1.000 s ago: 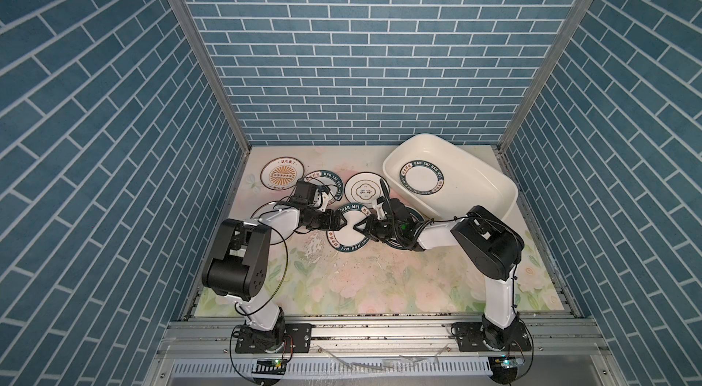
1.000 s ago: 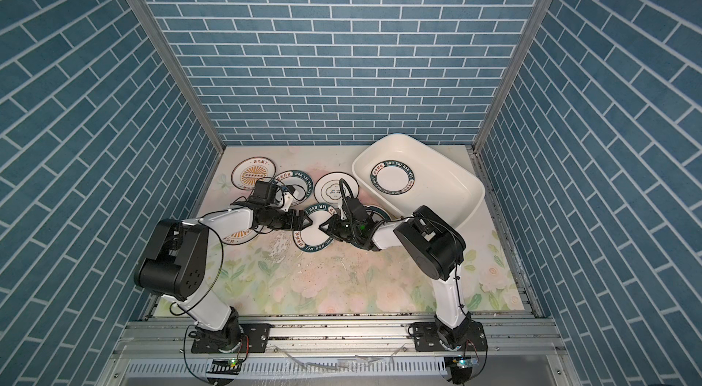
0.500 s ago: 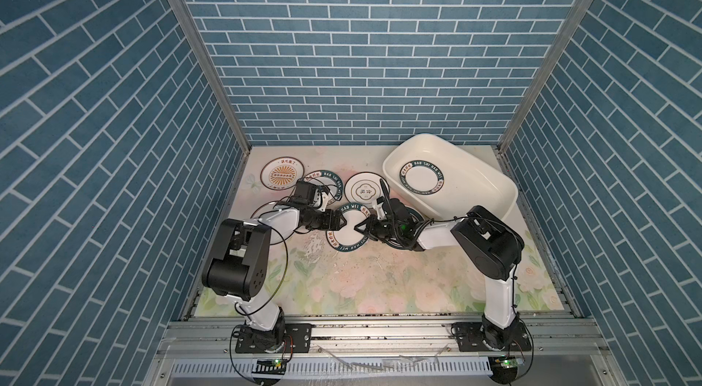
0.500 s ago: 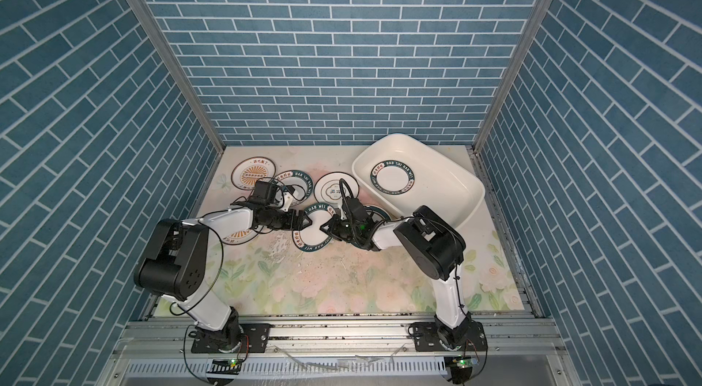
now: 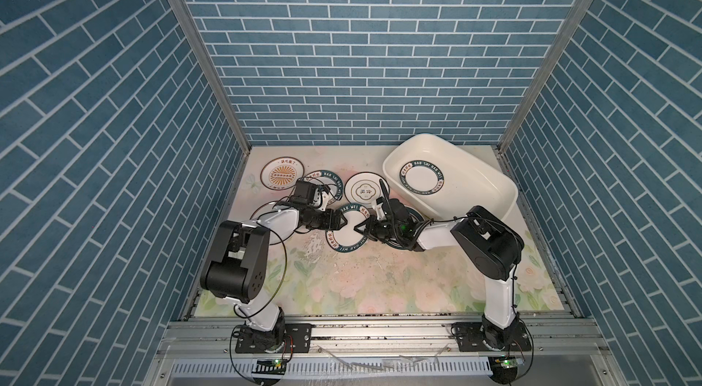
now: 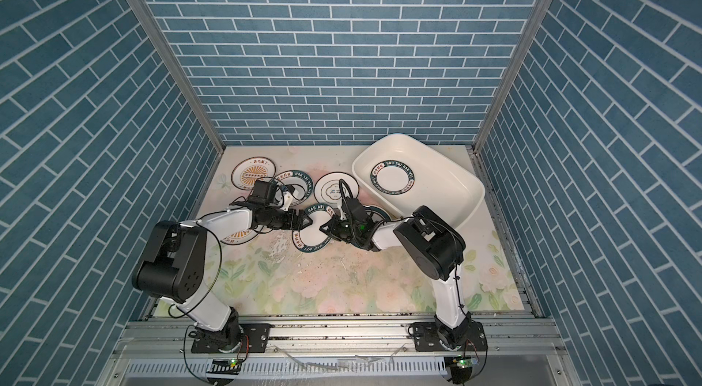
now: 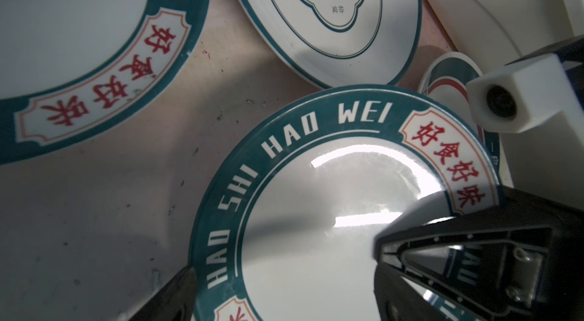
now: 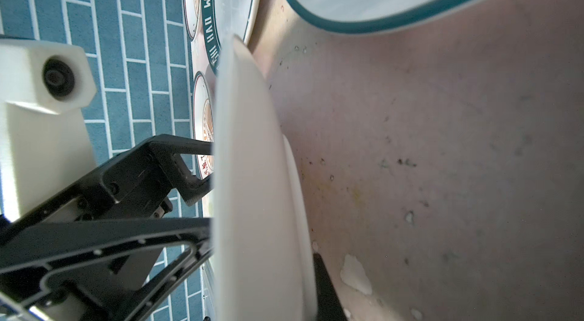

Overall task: Place the plates into the plastic bin on the countertop
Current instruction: Pick up the plate from the center of the table, then place the plate in the plastic bin.

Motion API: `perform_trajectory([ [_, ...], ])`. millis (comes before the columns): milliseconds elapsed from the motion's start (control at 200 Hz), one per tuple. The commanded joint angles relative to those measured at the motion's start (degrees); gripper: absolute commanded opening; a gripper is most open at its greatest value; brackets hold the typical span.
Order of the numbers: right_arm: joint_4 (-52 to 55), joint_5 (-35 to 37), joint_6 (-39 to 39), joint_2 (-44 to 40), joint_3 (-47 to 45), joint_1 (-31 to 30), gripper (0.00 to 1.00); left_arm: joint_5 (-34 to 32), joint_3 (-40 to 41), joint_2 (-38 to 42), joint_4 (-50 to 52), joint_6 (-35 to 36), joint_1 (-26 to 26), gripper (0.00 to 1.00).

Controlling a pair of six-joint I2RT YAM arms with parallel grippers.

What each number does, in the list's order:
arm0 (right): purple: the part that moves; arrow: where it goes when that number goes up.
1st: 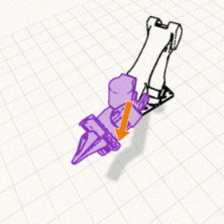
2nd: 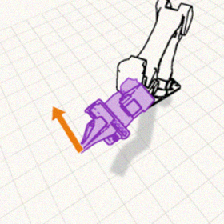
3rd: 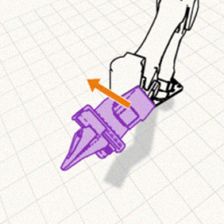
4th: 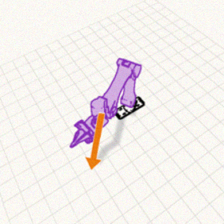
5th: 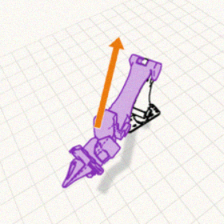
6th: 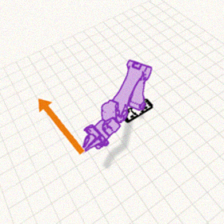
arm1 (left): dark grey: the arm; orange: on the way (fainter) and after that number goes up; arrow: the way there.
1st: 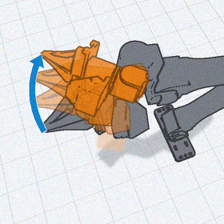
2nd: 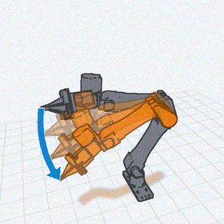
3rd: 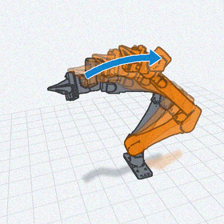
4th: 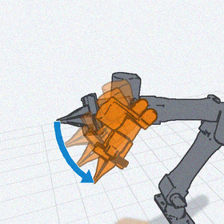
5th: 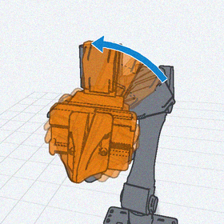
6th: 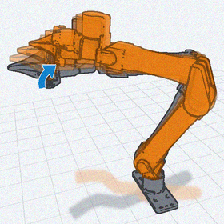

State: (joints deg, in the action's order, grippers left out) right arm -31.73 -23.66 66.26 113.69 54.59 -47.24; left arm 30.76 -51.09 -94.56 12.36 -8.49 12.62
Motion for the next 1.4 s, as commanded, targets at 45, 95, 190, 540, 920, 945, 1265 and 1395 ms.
perform_trajectory([
  [45,-2.03,-1.30,1.05,-2.22,-0.26,-0.25,0.11,0.19,-2.17,3.44,3.37,1.89,-0.41,0.89],
  [95,-2.04,-1.43,1.06,-2.63,-0.15,-0.21,0.11,0.35,-3.26,4.76,4.30,2.31,-0.92,0.90],
  [190,-1.64,-1.82,0.91,-3.44,0.10,0.12,0.11,0.57,-6.13,7.54,6.34,2.51,-3.05,0.90],
  [540,0.55,-3.62,0.63,-6.90,2.46,1.39,0.11,0.80,-14.97,17.82,12.76,2.17,-11.70,0.90],
  [920,10.33,-7.52,-2.82,-12.29,11.06,6.00,0.11,0.62,-14.10,24.13,14.32,0.06,-13.72,0.90],
  [945,10.63,-7.90,-2.81,-12.47,11.65,6.59,0.11,0.74,-13.88,24.26,14.20,-0.36,-13.76,0.91],
  [1265,15.24,-12.11,-3.85,-14.32,18.52,15.12,0.11,1.32,-12.30,26.58,13.75,-1.99,-13.81,0.91],
  [1395,16.20,-13.40,-3.85,-15.43,19.97,19.72,0.11,1.67,-11.93,27.04,13.30,-2.84,-13.78,0.90],
])
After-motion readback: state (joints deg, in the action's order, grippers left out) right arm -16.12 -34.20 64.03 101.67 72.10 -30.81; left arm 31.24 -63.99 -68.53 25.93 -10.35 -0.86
